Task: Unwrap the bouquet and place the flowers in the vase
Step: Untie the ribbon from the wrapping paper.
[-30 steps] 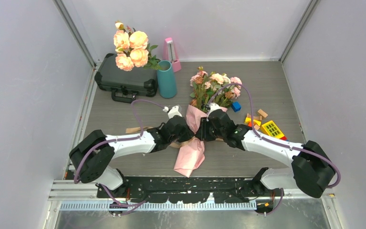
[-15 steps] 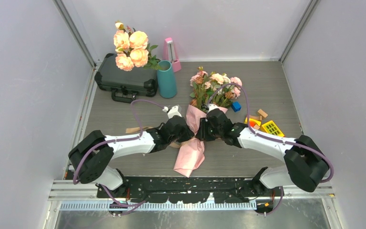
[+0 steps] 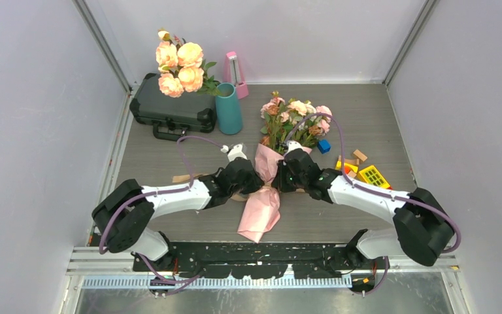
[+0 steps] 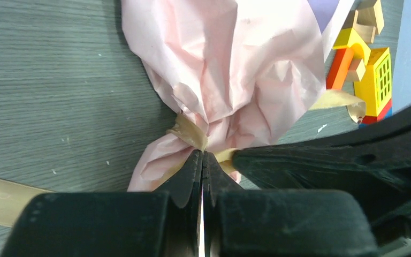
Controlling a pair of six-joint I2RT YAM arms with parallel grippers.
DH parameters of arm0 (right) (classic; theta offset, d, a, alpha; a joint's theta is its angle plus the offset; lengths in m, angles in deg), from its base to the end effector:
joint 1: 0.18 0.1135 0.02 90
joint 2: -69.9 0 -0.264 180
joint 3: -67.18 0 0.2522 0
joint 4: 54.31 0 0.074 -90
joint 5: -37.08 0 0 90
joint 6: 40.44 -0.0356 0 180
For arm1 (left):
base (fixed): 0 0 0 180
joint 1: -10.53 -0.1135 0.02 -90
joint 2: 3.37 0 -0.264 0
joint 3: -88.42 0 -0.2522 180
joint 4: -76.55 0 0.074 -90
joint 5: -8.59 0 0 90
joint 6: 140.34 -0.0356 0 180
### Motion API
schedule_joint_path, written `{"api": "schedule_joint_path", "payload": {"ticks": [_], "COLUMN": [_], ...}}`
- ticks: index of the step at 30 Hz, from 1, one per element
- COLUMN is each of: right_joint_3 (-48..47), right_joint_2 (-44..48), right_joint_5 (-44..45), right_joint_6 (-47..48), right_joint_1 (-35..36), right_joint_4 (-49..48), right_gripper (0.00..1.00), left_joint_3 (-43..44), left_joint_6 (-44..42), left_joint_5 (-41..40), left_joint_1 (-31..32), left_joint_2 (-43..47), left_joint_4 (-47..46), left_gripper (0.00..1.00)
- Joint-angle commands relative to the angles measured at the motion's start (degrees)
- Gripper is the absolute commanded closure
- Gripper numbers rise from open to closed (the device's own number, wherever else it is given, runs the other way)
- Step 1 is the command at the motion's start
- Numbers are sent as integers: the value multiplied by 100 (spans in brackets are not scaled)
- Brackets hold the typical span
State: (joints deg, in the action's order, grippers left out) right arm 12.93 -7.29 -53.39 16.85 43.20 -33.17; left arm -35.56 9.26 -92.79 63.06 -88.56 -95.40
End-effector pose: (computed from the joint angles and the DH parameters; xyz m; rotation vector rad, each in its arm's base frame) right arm 0.1978 0.1873 0.1964 -0.2309 2.4273 0.6445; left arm 0.1910 -0.2376 0.1878 -0.2600 2.3306 -0.8339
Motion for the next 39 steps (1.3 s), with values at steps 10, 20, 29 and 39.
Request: {"api": "schedule_joint_path", "payload": {"ticks": [10,20,29,39], "right_joint_3": [464,785,453,-72], "right_joint_2": [1067,1412,1572,852], "right_joint_5": [858,625,169,-417], "right_joint_6": [-73,-193,171,419], "right_joint_1": [-5,-5,-7,-2], "right_joint_4": [4,-112,306,244], "right_gripper": [100,99,70,55], "left_joint_3": [-353,-426,-529,-544], "left_joint_6": [20,-155,-260,-186], "left_joint_5": [224,535,540,640], "left_joint_1": [-491,-695,-727,-723], "left_joint_2": [446,496,942,964], "left_joint_4": [-81,27,164,205], "left_gripper": [100,99,74,61]}}
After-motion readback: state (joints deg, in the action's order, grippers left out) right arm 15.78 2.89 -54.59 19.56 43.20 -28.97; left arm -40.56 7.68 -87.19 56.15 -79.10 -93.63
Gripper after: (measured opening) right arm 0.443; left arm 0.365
